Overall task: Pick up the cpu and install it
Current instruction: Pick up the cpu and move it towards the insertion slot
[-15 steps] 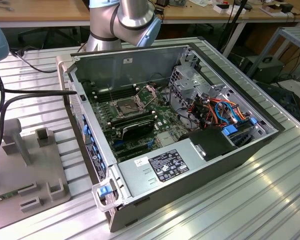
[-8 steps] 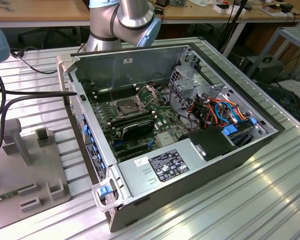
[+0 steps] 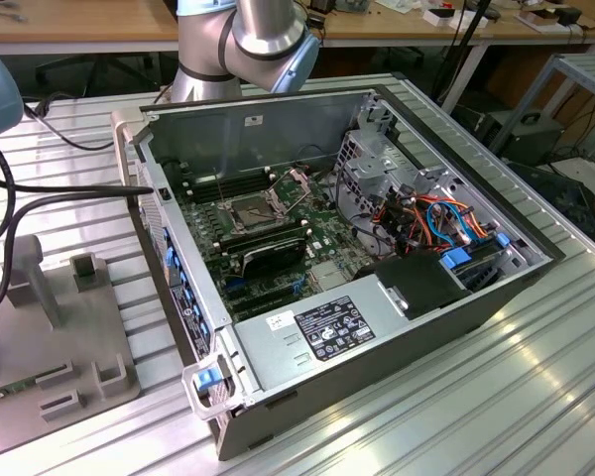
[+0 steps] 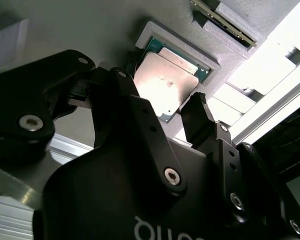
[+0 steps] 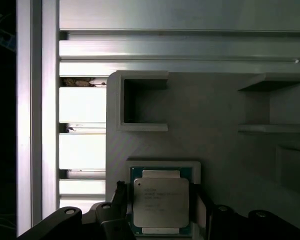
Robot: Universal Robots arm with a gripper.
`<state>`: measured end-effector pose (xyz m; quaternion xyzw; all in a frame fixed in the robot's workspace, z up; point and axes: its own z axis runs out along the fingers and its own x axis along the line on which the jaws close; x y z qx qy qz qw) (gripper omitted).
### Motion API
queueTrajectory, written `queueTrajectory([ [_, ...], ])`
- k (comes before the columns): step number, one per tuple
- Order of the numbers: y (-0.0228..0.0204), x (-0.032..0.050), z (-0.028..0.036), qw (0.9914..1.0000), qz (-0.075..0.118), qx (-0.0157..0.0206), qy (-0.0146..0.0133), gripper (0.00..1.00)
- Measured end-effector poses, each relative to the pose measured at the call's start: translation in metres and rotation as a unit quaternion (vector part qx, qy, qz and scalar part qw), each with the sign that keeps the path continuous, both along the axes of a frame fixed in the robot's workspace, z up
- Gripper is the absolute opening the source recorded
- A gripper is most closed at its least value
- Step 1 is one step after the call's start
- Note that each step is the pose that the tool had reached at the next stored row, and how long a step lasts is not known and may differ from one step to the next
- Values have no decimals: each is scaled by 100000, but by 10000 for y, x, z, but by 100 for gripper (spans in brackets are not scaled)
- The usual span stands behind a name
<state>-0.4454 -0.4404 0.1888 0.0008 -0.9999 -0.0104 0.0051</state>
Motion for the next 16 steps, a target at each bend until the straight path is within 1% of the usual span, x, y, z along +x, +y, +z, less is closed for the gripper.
queueTrajectory([
  [4, 0, 5, -6, 100000, 13, 7, -14, 63],
  [7, 0, 5, 11, 100000, 17, 1, -7, 63],
  [16, 0, 10, 22, 100000, 15, 1, -7, 63],
])
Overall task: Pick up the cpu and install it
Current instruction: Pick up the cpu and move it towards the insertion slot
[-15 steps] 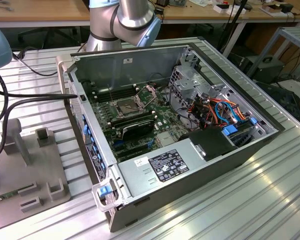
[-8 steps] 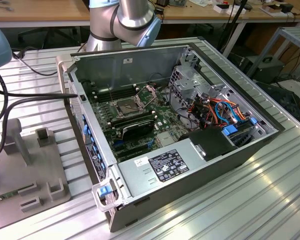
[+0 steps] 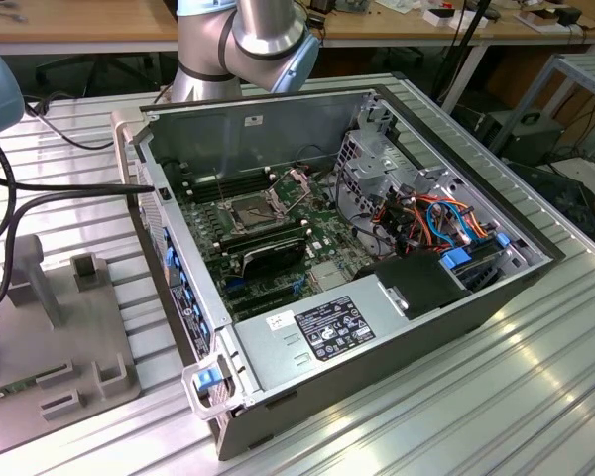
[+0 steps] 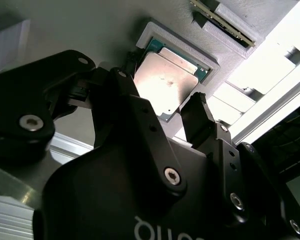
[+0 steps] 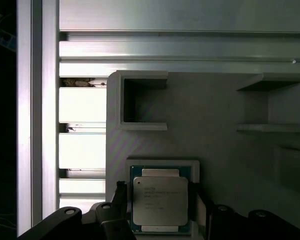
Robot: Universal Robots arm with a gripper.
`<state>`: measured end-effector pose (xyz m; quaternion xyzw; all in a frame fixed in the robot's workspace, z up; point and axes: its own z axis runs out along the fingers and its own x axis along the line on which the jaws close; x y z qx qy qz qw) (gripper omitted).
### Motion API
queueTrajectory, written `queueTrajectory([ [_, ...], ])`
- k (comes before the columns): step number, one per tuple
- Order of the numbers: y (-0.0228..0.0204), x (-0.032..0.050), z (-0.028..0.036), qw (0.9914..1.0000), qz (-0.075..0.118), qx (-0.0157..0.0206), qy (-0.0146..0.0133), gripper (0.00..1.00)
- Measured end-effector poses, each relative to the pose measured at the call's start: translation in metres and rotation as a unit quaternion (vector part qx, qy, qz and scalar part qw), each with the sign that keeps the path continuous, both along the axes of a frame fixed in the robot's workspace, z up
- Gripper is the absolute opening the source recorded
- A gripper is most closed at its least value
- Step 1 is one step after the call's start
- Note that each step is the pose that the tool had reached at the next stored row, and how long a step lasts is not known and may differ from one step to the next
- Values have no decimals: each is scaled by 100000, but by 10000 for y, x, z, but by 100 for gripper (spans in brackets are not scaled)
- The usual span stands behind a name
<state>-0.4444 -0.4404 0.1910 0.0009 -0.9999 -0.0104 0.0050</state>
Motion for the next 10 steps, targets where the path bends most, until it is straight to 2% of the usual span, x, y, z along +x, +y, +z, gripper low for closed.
queueTrajectory([
  [6, 0, 0, 3, 100000, 1, -1, 4, 63],
  [7, 0, 0, 4, 100000, 2, -7, 8, 55],
  [10, 0, 0, 4, 100000, 2, -1, 3, 55],
])
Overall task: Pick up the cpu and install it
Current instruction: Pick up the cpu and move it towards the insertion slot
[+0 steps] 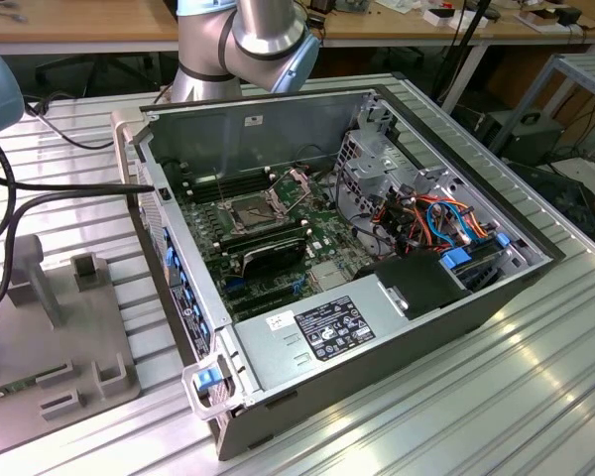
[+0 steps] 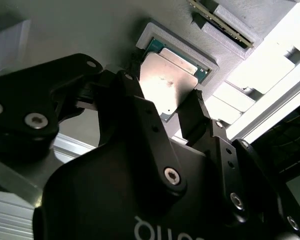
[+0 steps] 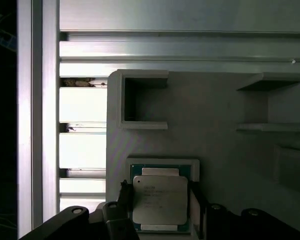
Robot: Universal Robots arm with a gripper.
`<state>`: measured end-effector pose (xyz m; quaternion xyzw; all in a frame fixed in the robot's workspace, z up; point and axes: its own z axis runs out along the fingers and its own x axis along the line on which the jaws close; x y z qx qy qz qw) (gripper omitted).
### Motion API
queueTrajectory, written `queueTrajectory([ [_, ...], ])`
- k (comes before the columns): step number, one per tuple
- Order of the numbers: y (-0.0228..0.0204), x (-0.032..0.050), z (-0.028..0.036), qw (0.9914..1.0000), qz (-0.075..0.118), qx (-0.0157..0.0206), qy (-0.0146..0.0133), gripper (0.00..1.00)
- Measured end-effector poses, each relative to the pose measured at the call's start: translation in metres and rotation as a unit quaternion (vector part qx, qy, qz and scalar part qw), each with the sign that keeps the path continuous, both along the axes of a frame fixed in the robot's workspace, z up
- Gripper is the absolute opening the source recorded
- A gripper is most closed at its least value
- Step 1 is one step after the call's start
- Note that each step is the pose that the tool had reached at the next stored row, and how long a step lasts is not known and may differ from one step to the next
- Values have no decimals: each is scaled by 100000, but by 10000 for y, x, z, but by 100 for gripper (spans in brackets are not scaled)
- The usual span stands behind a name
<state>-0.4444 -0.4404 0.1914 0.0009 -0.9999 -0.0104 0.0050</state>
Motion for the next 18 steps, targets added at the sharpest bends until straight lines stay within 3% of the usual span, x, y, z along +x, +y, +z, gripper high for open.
queueTrajectory([
  [8, 0, 0, 4, 100000, -2, 1, 0, 55],
  [18, 0, 0, 131, 100000, -3, -3, 3, 55],
])
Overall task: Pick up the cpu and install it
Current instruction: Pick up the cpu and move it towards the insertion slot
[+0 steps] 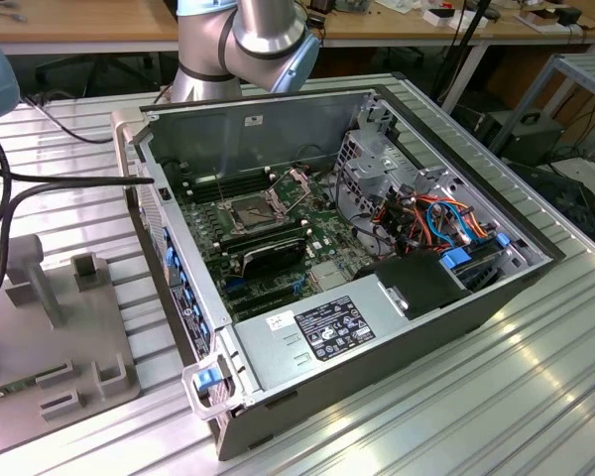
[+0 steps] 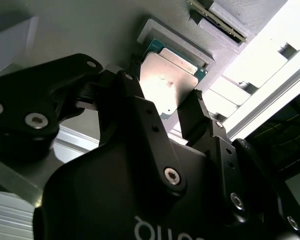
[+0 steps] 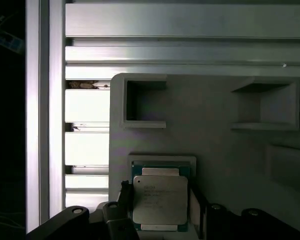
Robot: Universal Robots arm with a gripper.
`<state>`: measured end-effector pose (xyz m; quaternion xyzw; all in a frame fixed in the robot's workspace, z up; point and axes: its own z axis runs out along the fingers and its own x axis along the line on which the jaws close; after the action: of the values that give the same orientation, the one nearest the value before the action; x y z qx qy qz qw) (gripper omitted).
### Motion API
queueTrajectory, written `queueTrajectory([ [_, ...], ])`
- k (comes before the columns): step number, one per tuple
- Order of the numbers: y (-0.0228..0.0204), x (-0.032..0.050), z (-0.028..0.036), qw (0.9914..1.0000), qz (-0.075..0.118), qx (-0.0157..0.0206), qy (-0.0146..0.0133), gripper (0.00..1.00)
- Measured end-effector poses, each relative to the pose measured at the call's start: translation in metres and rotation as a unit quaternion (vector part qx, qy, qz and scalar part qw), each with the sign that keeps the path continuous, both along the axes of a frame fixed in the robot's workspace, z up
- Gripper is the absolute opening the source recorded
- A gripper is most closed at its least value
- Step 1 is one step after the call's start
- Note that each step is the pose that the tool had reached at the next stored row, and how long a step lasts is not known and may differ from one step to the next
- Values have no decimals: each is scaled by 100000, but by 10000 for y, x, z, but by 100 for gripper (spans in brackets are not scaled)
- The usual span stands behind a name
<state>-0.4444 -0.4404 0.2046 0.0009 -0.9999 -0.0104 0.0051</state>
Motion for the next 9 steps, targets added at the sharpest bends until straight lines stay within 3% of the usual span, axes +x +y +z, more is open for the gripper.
queueTrajectory([
  [7, 0, 0, 134, 100000, 0, -1, -2, 55],
  [9, 0, 0, 225, 100000, 0, 0, -1, 55],
])
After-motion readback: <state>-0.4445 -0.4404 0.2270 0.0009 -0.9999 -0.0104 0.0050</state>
